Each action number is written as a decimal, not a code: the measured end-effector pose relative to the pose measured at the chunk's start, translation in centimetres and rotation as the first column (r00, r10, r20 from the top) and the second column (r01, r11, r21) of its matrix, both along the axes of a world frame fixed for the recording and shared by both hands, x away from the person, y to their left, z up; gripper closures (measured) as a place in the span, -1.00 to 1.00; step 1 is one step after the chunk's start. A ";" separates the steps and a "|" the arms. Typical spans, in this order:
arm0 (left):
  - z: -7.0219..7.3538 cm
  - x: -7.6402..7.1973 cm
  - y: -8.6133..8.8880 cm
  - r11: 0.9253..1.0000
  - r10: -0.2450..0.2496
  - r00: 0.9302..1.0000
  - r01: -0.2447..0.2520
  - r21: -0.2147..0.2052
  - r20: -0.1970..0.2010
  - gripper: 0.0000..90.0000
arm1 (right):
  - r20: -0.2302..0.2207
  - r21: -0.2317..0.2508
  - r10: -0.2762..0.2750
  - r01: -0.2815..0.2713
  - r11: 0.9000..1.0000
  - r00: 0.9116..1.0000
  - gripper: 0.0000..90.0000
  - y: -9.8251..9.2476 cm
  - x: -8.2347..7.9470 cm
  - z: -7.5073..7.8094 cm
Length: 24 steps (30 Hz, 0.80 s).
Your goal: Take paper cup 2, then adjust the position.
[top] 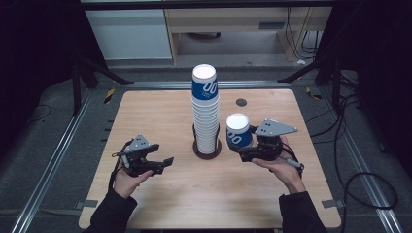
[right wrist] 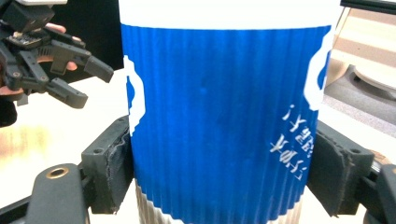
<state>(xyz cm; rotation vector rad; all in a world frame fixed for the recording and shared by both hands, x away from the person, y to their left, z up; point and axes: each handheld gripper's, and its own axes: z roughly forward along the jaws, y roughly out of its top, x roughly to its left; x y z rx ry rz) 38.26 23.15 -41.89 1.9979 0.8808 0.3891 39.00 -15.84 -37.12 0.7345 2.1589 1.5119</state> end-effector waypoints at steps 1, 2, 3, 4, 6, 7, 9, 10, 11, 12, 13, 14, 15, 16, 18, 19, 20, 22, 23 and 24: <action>0.0 0.0 0.0 1.000 0.000 1.000 0.000 -0.001 -0.001 -0.55 | -0.002 0.001 0.004 -0.004 1.000 1.000 -0.56 0.0 0.0 -0.1; -0.1 0.0 -0.1 1.000 -0.002 1.000 0.002 -0.001 -0.002 -0.55 | -0.005 0.001 0.008 -0.007 1.000 1.000 -0.56 0.1 -0.1 -0.2; -0.1 0.0 -0.1 1.000 -0.004 1.000 0.004 0.000 -0.003 -0.55 | -0.008 -0.007 0.011 -0.011 1.000 1.000 -0.56 0.1 -0.1 -0.4; -0.1 0.0 -0.1 1.000 -0.007 1.000 0.007 0.000 -0.004 -0.55 | -0.011 -0.012 0.016 -0.016 1.000 1.000 -0.56 0.2 -0.2 -0.5; -0.1 0.0 -0.2 1.000 -0.012 1.000 0.012 -0.002 -0.006 -0.55 | -0.014 -0.045 0.031 -0.031 0.999 0.999 -0.56 0.5 -0.3 -0.8; -0.1 -0.1 -0.2 1.000 -0.017 1.000 0.017 0.001 -0.005 -0.55 | -0.012 -0.054 0.038 -0.039 0.998 0.999 -0.56 0.7 -0.3 -0.9; -0.1 -0.1 -0.3 1.000 -0.023 1.000 0.023 0.003 -0.006 -0.55 | -0.016 -0.051 0.057 -0.057 0.997 0.998 -0.56 0.9 -0.4 -1.2; 0.0 -0.1 -0.3 1.000 -0.025 1.000 0.025 0.004 -0.008 -0.55 | -0.017 -0.057 0.061 -0.062 0.996 0.998 -0.56 1.1 -0.4 -1.3; 0.0 -0.1 -0.3 1.000 -0.027 1.000 0.027 0.004 -0.009 -0.55 | -0.020 -0.065 0.066 -0.067 0.996 0.998 -0.56 1.2 -0.4 -1.4; 0.0 -0.1 -0.3 1.000 -0.030 0.999 0.030 0.004 -0.010 -0.55 | -0.025 -0.068 0.071 -0.073 0.995 0.997 -0.56 1.3 -0.4 -1.6; 0.0 -0.2 -0.4 0.999 -0.035 0.999 0.035 0.000 -0.011 -0.55 | -0.028 -0.073 0.078 -0.080 0.994 0.997 -0.56 1.4 -0.4 -1.7; 0.1 -0.2 -0.5 0.999 -0.043 0.999 0.043 0.002 -0.011 -0.55 | -0.032 -0.076 0.086 -0.088 0.993 0.996 -0.56 1.5 -0.4 -1.8; 0.2 -0.3 -0.6 0.999 -0.047 0.999 0.047 0.003 -0.010 -0.55 | -0.037 -0.081 0.098 -0.100 0.992 0.995 -0.56 1.7 -0.4 -2.0; 0.2 -0.3 -0.7 0.999 -0.053 0.999 0.053 0.004 -0.008 -0.55 | -0.041 -0.089 0.110 -0.113 0.990 0.993 -0.56 1.8 -0.5 -2.2; 0.3 -0.4 -0.8 0.998 -0.066 0.998 0.066 0.008 -0.006 -0.55 | -0.052 -0.103 0.131 -0.136 0.985 0.990 -0.56 2.2 -0.5 -2.6; 0.3 -0.5 -0.9 0.998 -0.070 0.998 0.070 0.008 -0.006 -0.55 | -0.056 -0.112 0.139 -0.144 0.983 0.989 -0.56 2.4 -0.4 -2.8; 0.3 -0.5 -0.9 0.997 -0.077 0.997 0.077 0.009 -0.009 -0.55 | -0.062 -0.128 0.146 -0.153 0.980 0.987 -0.56 2.6 -0.4 -3.0; 0.3 -0.5 -1.0 0.996 -0.086 0.996 0.086 0.010 -0.012 -0.56 | -0.067 -0.144 0.166 -0.174 0.974 0.984 -0.56 2.9 -0.5 -3.2; 0.3 -0.5 -1.0 0.996 -0.091 0.996 0.091 0.012 -0.013 -0.56 | -0.070 -0.149 0.178 -0.187 0.971 0.982 -0.56 3.1 -0.5 -3.3; 0.3 -0.6 -1.0 0.995 -0.096 0.995 0.096 0.009 -0.013 -0.56 | -0.070 -0.156 0.188 -0.197 0.968 0.980 -0.56 3.3 -0.6 -3.4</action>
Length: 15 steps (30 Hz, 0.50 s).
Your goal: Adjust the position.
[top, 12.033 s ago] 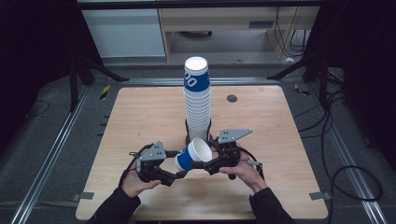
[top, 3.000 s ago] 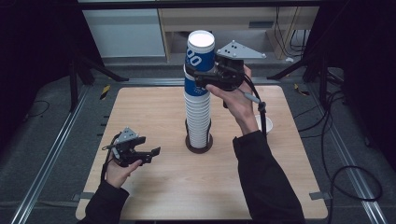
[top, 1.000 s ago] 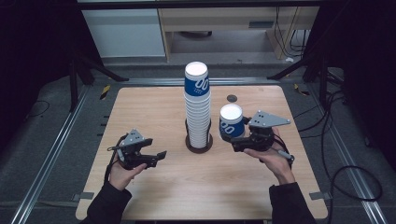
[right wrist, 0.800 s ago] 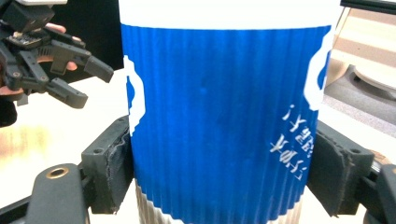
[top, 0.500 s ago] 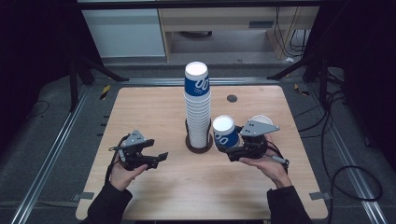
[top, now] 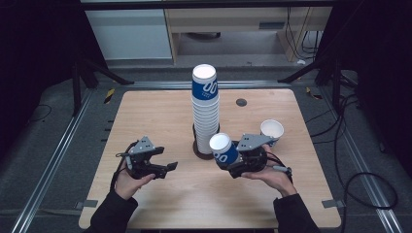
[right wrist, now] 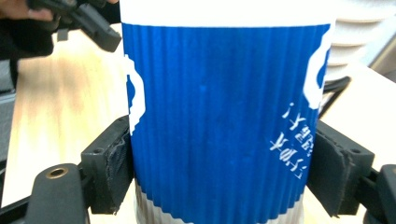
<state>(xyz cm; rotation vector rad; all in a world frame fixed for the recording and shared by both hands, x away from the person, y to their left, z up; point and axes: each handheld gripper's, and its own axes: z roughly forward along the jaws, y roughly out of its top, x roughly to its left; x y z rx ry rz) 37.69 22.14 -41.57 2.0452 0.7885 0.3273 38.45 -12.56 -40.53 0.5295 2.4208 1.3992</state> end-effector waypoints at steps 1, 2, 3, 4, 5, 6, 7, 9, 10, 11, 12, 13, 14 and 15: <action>0.0 0.0 0.0 1.000 -0.005 1.000 0.005 -0.005 -0.001 -0.56 | 0.000 -0.007 0.010 -0.010 1.000 1.000 -0.56 0.2 0.0 -0.1; 0.1 -0.1 0.0 1.000 -0.011 1.000 0.011 -0.012 -0.003 -0.56 | -0.004 -0.011 0.019 -0.019 1.000 1.000 -0.56 0.3 -0.1 -0.2; 0.2 -0.2 0.0 1.000 -0.021 1.000 0.021 -0.015 -0.004 -0.57 | -0.006 -0.020 0.025 -0.025 0.999 1.000 -0.56 0.5 -0.1 -0.3; 0.3 -0.2 -0.1 0.999 -0.026 1.000 0.026 -0.019 -0.004 -0.57 | -0.008 -0.028 0.033 -0.033 0.999 0.999 -0.56 0.6 -0.1 -0.5; 0.3 -0.3 -0.2 0.999 -0.032 0.999 0.032 -0.020 -0.001 -0.57 | -0.010 -0.035 0.039 -0.039 0.999 0.999 -0.56 0.8 -0.1 -0.6; 0.4 -0.4 -0.2 0.999 -0.040 0.999 0.040 -0.018 0.001 -0.58 | -0.010 -0.047 0.047 -0.047 0.998 0.999 -0.56 1.0 -0.1 -0.8; 0.4 -0.4 -0.3 0.999 -0.047 0.999 0.047 -0.017 0.003 -0.58 | -0.009 -0.058 0.054 -0.054 0.997 0.999 -0.56 1.2 -0.2 -0.9; 0.5 -0.5 -0.5 0.998 -0.059 0.998 0.059 -0.015 0.002 -0.59 | -0.009 -0.073 0.065 -0.065 0.995 0.998 -0.56 1.4 -0.2 -1.1; 0.5 -0.6 -0.6 0.998 -0.065 0.998 0.065 -0.013 0.005 -0.59 | -0.009 -0.074 0.069 -0.070 0.995 0.998 -0.56 1.6 -0.2 -1.2; 0.5 -0.6 -0.6 0.998 -0.068 0.998 0.068 -0.013 0.005 -0.59 | -0.010 -0.077 0.071 -0.072 0.994 0.997 -0.56 1.7 -0.2 -1.3; 0.5 -0.7 -0.7 0.997 -0.072 0.997 0.072 -0.014 0.005 -0.59 | -0.011 -0.079 0.076 -0.076 0.994 0.997 -0.56 1.8 -0.2 -1.4; 0.6 -0.7 -0.8 0.997 -0.076 0.997 0.076 -0.009 0.007 -0.60 | -0.011 -0.081 0.081 -0.082 0.993 0.997 -0.56 1.9 -0.3 -1.4; 0.6 -0.8 -0.9 0.997 -0.081 0.997 0.081 -0.009 0.008 -0.60 | -0.011 -0.082 0.089 -0.090 0.993 0.996 -0.56 2.1 -0.3 -1.5; 0.6 -0.9 -1.0 0.996 -0.087 0.996 0.087 -0.010 0.010 -0.61 | -0.012 -0.087 0.094 -0.095 0.992 0.995 -0.56 2.3 -0.3 -1.6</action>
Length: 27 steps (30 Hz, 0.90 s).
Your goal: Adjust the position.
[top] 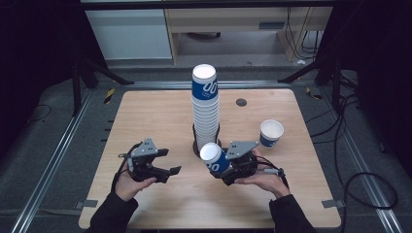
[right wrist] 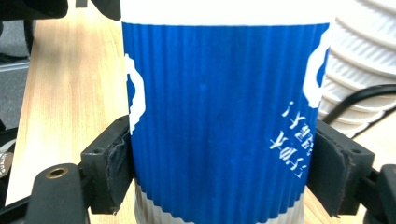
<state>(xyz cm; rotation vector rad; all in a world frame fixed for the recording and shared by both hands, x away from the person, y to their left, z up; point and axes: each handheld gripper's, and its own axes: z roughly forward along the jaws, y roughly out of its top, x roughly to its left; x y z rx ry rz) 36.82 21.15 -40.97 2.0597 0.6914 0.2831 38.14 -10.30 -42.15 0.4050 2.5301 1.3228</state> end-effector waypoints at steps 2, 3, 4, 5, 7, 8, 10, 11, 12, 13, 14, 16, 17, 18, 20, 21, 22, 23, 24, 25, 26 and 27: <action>0.0 -0.1 -0.2 1.000 -0.014 1.000 0.014 -0.009 -0.003 -0.61 | -0.002 -0.013 0.009 -0.009 1.000 1.000 -0.56 0.3 0.0 -0.3; 0.0 -0.2 -0.3 1.000 -0.020 1.000 0.020 -0.006 0.000 -0.62 | -0.001 -0.018 0.011 -0.011 1.000 1.000 -0.56 0.5 0.0 -0.4; 0.1 -0.2 -0.4 1.000 -0.028 1.000 0.028 0.003 -0.001 -0.62 | -0.002 -0.016 0.013 -0.013 1.000 1.000 -0.56 0.6 0.1 -0.6; 0.1 -0.2 -0.5 0.999 -0.032 0.999 0.032 0.000 0.000 -0.62 | -0.008 -0.013 0.013 -0.013 1.000 1.000 -0.56 0.7 0.2 -0.8; 0.1 -0.3 -0.6 0.999 -0.037 0.999 0.037 -0.003 0.000 -0.62 | -0.009 -0.027 0.016 -0.017 1.000 1.000 -0.56 1.0 0.3 -1.1; 0.1 -0.3 -0.7 0.999 -0.044 0.999 0.044 -0.002 -0.002 -0.62 | -0.008 -0.034 0.018 -0.018 0.999 1.000 -0.56 1.1 0.4 -1.2; 0.1 -0.4 -0.9 0.999 -0.053 0.999 0.053 0.001 -0.003 -0.63 | -0.006 -0.042 0.023 -0.023 0.999 1.000 -0.56 1.4 0.4 -1.3; 0.1 -0.5 -1.0 0.998 -0.058 0.998 0.058 0.000 -0.005 -0.63 | -0.001 -0.049 0.026 -0.026 0.998 1.000 -0.56 1.5 0.3 -1.4; 0.1 -0.5 -1.2 0.998 -0.065 0.998 0.065 0.002 -0.004 -0.63 | 0.004 -0.057 0.028 -0.028 0.998 1.000 -0.56 1.7 0.3 -1.5; 0.1 -0.6 -1.3 0.997 -0.070 0.998 0.070 0.006 -0.006 -0.63 | 0.003 -0.058 0.030 -0.030 0.998 1.000 -0.56 1.8 0.3 -1.6; 0.1 -0.6 -1.4 0.997 -0.075 0.997 0.075 0.002 -0.006 -0.63 | 0.004 -0.063 0.033 -0.033 0.997 0.999 -0.56 1.9 0.3 -1.6; 0.1 -0.7 -1.6 0.997 -0.083 0.997 0.083 0.008 -0.006 -0.63 | 0.007 -0.072 0.038 -0.037 0.997 0.999 -0.56 2.2 0.3 -1.8; 0.1 -0.7 -1.8 0.996 -0.086 0.996 0.086 0.006 -0.007 -0.63 | 0.008 -0.074 0.044 -0.043 0.996 0.999 -0.56 2.4 0.3 -1.8; 0.1 -0.8 -1.9 0.996 -0.089 0.996 0.089 0.011 -0.007 -0.62 | 0.008 -0.075 0.049 -0.048 0.996 0.999 -0.56 2.6 0.2 -1.9; 0.0 -0.8 -2.1 0.995 -0.096 0.995 0.096 0.011 -0.009 -0.62 | 0.014 -0.085 0.055 -0.053 0.995 0.998 -0.56 3.0 0.1 -2.0; 0.0 -0.8 -2.3 0.995 -0.101 0.995 0.101 0.010 -0.009 -0.62 | 0.014 -0.088 0.060 -0.058 0.994 0.998 -0.56 3.1 0.1 -2.1; 0.0 -0.9 -2.4 0.994 -0.105 0.994 0.105 0.013 -0.010 -0.62 | 0.015 -0.092 0.064 -0.062 0.994 0.998 -0.56 3.3 0.1 -2.2; -0.1 -0.9 -2.5 0.994 -0.110 0.994 0.110 0.013 -0.011 -0.62 | 0.018 -0.098 0.069 -0.067 0.993 0.997 -0.56 3.5 0.1 -2.3; -0.1 -0.9 -2.6 0.993 -0.113 0.994 0.113 0.016 -0.013 -0.62 | 0.018 -0.101 0.072 -0.069 0.992 0.997 -0.56 3.6 0.1 -2.4; -0.1 -0.9 -2.7 0.993 -0.115 0.993 0.115 0.015 -0.015 -0.62 | 0.017 -0.105 0.075 -0.073 0.992 0.997 -0.56 3.8 0.0 -2.5; -0.1 -0.9 -2.8 0.993 -0.116 0.993 0.116 0.016 -0.019 -0.62 | 0.018 -0.109 0.081 -0.079 0.991 0.997 -0.56 4.0 0.0 -2.6; -0.2 -0.9 -2.9 0.993 -0.118 0.993 0.118 0.016 -0.021 -0.62 | 0.017 -0.114 0.082 -0.080 0.990 0.996 -0.56 4.2 -0.1 -2.6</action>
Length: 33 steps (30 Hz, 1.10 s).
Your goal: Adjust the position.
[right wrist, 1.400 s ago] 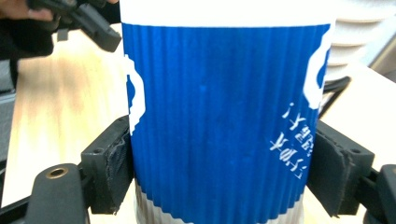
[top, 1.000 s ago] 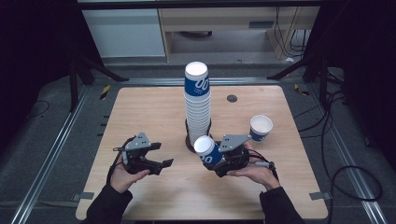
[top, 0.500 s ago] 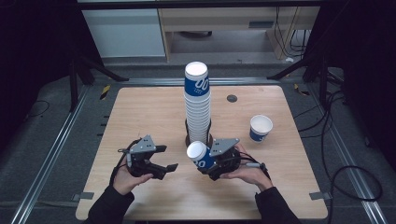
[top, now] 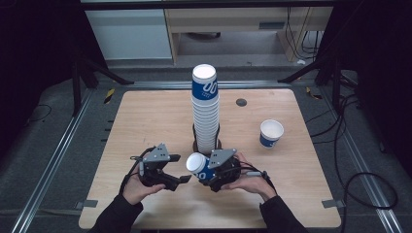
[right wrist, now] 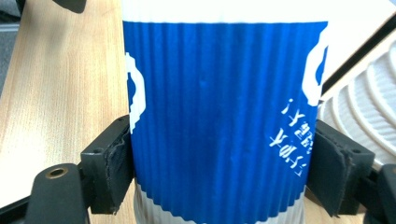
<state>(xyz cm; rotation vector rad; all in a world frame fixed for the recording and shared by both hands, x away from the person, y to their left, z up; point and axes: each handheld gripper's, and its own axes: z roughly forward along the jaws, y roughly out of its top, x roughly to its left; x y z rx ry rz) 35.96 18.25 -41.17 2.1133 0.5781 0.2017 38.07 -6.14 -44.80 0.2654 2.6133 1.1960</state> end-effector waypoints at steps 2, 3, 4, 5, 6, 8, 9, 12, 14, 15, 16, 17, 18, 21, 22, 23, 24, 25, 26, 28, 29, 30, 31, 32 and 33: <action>-0.1 0.0 -0.2 1.000 -0.002 1.000 0.002 0.005 -0.003 -0.62 | 0.000 -0.006 0.008 -0.008 1.000 1.000 -0.56 0.3 -0.1 -0.2; -0.1 0.0 -0.3 1.000 -0.005 1.000 0.005 0.005 -0.005 -0.62 | -0.001 -0.007 0.011 -0.011 1.000 1.000 -0.56 0.5 -0.1 -0.3; -0.2 0.0 -0.4 1.000 -0.006 1.000 0.006 0.009 -0.007 -0.62 | 0.000 -0.009 0.018 -0.018 1.000 1.000 -0.56 0.6 -0.2 -0.3; -0.3 0.0 -0.5 1.000 -0.007 1.000 0.007 0.014 -0.009 -0.62 | 0.002 -0.013 0.022 -0.022 1.000 1.000 -0.56 0.8 -0.2 -0.4; -0.3 0.0 -0.7 1.000 -0.006 1.000 0.006 0.016 -0.012 -0.61 | 0.002 -0.011 0.027 -0.027 1.000 1.000 -0.56 0.9 -0.2 -0.5; -0.4 0.0 -0.8 1.000 -0.011 1.000 0.011 0.017 -0.017 -0.59 | 0.002 -0.015 0.032 -0.032 0.999 0.999 -0.56 1.1 -0.4 -0.5; -0.5 0.0 -0.9 1.000 -0.008 1.000 0.008 0.018 -0.015 -0.56 | 0.004 -0.014 0.038 -0.038 0.999 0.999 -0.56 1.2 -0.4 -0.5; -0.6 0.0 -1.0 1.000 -0.014 1.000 0.015 0.021 -0.025 -0.53 | 0.008 -0.015 0.049 -0.049 0.999 0.999 -0.56 1.4 -0.5 -0.6; -0.7 0.0 -1.2 1.000 -0.018 0.999 0.019 0.024 -0.031 -0.52 | 0.011 -0.017 0.055 -0.055 0.998 0.998 -0.56 1.6 -0.6 -0.6; -0.7 0.0 -1.3 0.999 -0.021 0.999 0.022 0.027 -0.033 -0.52 | 0.011 -0.019 0.056 -0.056 0.998 0.998 -0.56 1.6 -0.6 -0.7; -0.8 0.0 -1.3 0.999 -0.025 0.999 0.026 0.028 -0.035 -0.52 | 0.008 -0.021 0.056 -0.056 0.998 0.998 -0.56 1.7 -0.7 -0.7; -0.8 0.0 -1.4 0.999 -0.026 0.999 0.027 0.029 -0.037 -0.51 | 0.015 -0.021 0.064 -0.064 0.998 0.998 -0.56 1.7 -0.7 -0.7; -0.9 0.0 -1.5 0.999 -0.027 0.999 0.028 0.032 -0.041 -0.51 | 0.011 -0.021 0.064 -0.064 0.998 0.998 -0.56 1.8 -0.7 -0.7; -1.0 0.0 -1.6 0.999 -0.032 0.998 0.034 0.031 -0.053 -0.48 | 0.016 -0.019 0.078 -0.078 0.997 0.997 -0.56 2.0 -0.9 -0.8; -1.0 0.0 -1.6 0.999 -0.036 0.998 0.037 0.031 -0.056 -0.45 | 0.019 -0.023 0.080 -0.079 0.997 0.997 -0.56 2.1 -0.9 -0.8; -1.0 0.0 -1.6 0.999 -0.038 0.998 0.040 0.033 -0.056 -0.44 | 0.019 -0.027 0.080 -0.079 0.996 0.997 -0.56 2.1 -0.9 -0.8; -1.1 -0.1 -1.6 0.999 -0.040 0.998 0.042 0.033 -0.057 -0.43 | 0.022 -0.031 0.083 -0.082 0.996 0.996 -0.57 2.1 -0.9 -0.9; -1.1 0.0 -1.6 0.999 -0.040 0.997 0.042 0.030 -0.060 -0.42 | 0.019 -0.032 0.082 -0.081 0.996 0.996 -0.57 2.2 -0.9 -0.9; -1.1 0.0 -1.6 0.999 -0.039 0.997 0.041 0.026 -0.063 -0.42 | 0.021 -0.034 0.083 -0.082 0.996 0.996 -0.57 2.2 -0.9 -0.9; -1.0 0.0 -1.5 0.999 -0.042 0.997 0.043 0.021 -0.063 -0.41 | 0.020 -0.029 0.081 -0.081 0.996 0.996 -0.58 2.2 -0.9 -1.0; -1.0 0.0 -1.4 0.999 -0.041 0.997 0.043 0.020 -0.061 -0.41 | 0.021 -0.028 0.081 -0.080 0.996 0.997 -0.59 2.2 -0.9 -0.9; -1.0 0.0 -1.4 0.999 -0.043 0.997 0.044 0.018 -0.064 -0.41 | 0.012 -0.021 0.076 -0.076 0.997 0.997 -0.60 2.2 -0.9 -0.9; -0.9 0.0 -1.4 0.999 -0.042 0.997 0.043 0.017 -0.064 -0.40 | 0.010 -0.020 0.076 -0.076 0.997 0.997 -0.62 2.2 -0.9 -0.9; -0.9 0.0 -1.4 0.999 -0.041 0.997 0.042 0.017 -0.061 -0.40 | 0.010 -0.018 0.073 -0.073 0.997 0.997 -0.65 2.1 -0.8 -0.9; -0.9 0.0 -1.3 0.999 -0.041 0.997 0.042 0.017 -0.060 -0.40 | 0.004 -0.016 0.063 -0.063 0.998 0.998 -0.71 2.1 -0.7 -0.9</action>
